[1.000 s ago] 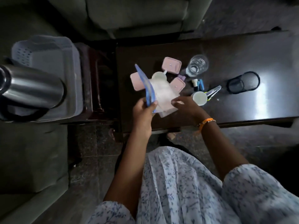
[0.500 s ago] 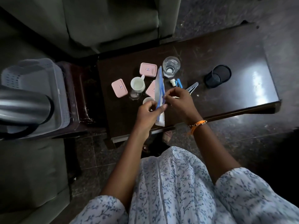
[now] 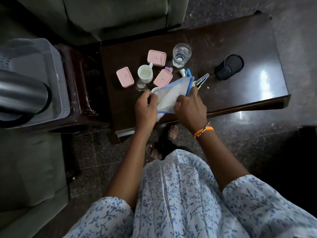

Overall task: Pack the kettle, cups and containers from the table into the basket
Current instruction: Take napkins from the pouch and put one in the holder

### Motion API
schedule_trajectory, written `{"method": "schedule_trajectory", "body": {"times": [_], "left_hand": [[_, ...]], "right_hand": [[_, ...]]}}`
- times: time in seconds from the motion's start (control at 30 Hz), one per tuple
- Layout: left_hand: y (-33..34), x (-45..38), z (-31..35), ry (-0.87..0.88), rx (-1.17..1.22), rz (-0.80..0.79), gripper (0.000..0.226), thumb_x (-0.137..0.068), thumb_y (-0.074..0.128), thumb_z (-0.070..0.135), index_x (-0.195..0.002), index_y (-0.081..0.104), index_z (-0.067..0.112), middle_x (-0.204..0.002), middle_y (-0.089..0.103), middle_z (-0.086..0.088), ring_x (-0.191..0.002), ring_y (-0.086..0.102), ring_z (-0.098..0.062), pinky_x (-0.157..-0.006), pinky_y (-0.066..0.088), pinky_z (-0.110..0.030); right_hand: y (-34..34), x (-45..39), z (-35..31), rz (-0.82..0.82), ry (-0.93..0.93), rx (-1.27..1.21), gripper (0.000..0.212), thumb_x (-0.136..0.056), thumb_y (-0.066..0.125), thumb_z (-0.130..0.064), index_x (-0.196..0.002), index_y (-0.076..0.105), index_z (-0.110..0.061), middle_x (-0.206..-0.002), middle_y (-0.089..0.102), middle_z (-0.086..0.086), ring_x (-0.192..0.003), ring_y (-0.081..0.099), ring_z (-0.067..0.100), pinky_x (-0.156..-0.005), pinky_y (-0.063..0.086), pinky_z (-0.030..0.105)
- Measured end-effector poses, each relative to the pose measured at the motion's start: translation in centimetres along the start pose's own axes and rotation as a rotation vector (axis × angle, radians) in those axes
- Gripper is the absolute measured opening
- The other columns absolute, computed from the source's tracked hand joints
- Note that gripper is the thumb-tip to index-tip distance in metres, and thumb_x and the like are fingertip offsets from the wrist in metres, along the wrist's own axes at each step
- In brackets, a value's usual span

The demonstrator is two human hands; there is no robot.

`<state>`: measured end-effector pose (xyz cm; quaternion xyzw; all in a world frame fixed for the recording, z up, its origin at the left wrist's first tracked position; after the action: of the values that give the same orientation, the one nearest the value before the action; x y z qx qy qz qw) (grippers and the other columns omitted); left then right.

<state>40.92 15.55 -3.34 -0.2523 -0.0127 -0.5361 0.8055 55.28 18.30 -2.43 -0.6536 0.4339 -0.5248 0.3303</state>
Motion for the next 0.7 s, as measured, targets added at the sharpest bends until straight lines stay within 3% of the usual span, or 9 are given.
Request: {"method": "schedule_trajectory", "body": {"times": [0.13, 0.23, 0.33, 0.43, 0.6, 0.7], "left_hand": [[-1.0, 0.7, -0.3, 0.086, -0.038, -0.048, 0.024, -0.092, 0.048, 0.015, -0.068, 0.043, 0.012, -0.057, 0.037, 0.008, -0.059, 0.033, -0.010, -0.057, 0.026, -0.029], [-1.2, 1.2, -0.6, 0.112, -0.026, -0.083, 0.024, -0.092, 0.049, 0.015, -0.068, 0.043, 0.013, -0.058, 0.038, 0.009, -0.058, 0.033, -0.007, -0.055, 0.027, -0.027], [-1.3, 1.8, -0.5, 0.176, -0.023, -0.151, 0.027, -0.091, 0.049, 0.010, -0.066, 0.040, 0.016, -0.057, 0.036, 0.010, -0.055, 0.034, -0.002, -0.051, 0.028, -0.016], [-1.5, 2.3, -0.8, 0.194, -0.024, -0.182, 0.026, -0.090, 0.049, 0.007, -0.067, 0.041, 0.015, -0.056, 0.037, 0.012, -0.051, 0.038, 0.006, -0.052, 0.030, -0.009], [-2.0, 2.2, -1.5, 0.160, -0.015, -0.093, 0.036, -0.091, 0.049, 0.011, -0.061, 0.036, 0.025, -0.055, 0.037, 0.011, -0.051, 0.039, 0.004, -0.049, 0.028, -0.012], [-1.6, 2.1, -1.4, 0.131, -0.017, -0.089, 0.040, -0.092, 0.050, 0.012, -0.060, 0.034, 0.031, -0.056, 0.039, 0.011, -0.053, 0.036, 0.000, -0.051, 0.028, -0.015]], "right_hand": [[-1.0, 1.6, -1.6, 0.199, -0.018, 0.139, 0.021, -0.086, 0.045, -0.014, -0.093, 0.060, -0.002, -0.131, 0.042, 0.017, -0.105, 0.046, 0.034, -0.070, 0.039, 0.038], [-1.2, 2.4, -3.1, 0.299, -0.192, 0.191, 0.022, -0.086, 0.047, -0.016, -0.089, 0.066, -0.005, -0.123, 0.053, 0.016, -0.104, 0.050, 0.035, -0.074, 0.036, 0.039], [1.8, 2.2, -4.3, 0.013, -0.469, 0.224, 0.031, -0.089, 0.044, -0.020, -0.111, 0.065, -0.014, -0.125, 0.055, 0.009, -0.118, 0.047, 0.029, -0.095, 0.034, 0.039], [4.2, 2.2, -4.2, -0.220, -0.505, 0.261, 0.042, -0.093, 0.041, -0.025, -0.135, 0.045, -0.017, -0.144, 0.044, 0.008, -0.135, 0.037, 0.024, -0.114, 0.021, 0.040], [5.5, 2.3, -3.7, -0.304, -0.451, 0.393, 0.039, -0.096, 0.039, -0.021, -0.133, 0.048, -0.013, -0.136, 0.053, 0.011, -0.138, 0.031, 0.031, -0.117, 0.006, 0.055], [6.1, 2.1, -3.5, -0.364, -0.428, 0.440, 0.035, -0.096, 0.039, -0.018, -0.125, 0.053, -0.007, -0.131, 0.054, 0.015, -0.131, 0.038, 0.038, -0.113, 0.019, 0.056]]}}
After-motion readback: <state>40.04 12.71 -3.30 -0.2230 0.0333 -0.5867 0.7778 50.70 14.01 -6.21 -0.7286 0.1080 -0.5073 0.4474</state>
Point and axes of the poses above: each hand's wrist, its own x-axis away from the middle knuckle, its own y-axis out of the palm, z = x × y, the point moved 6 cm from there along -x, towards the middle knuckle
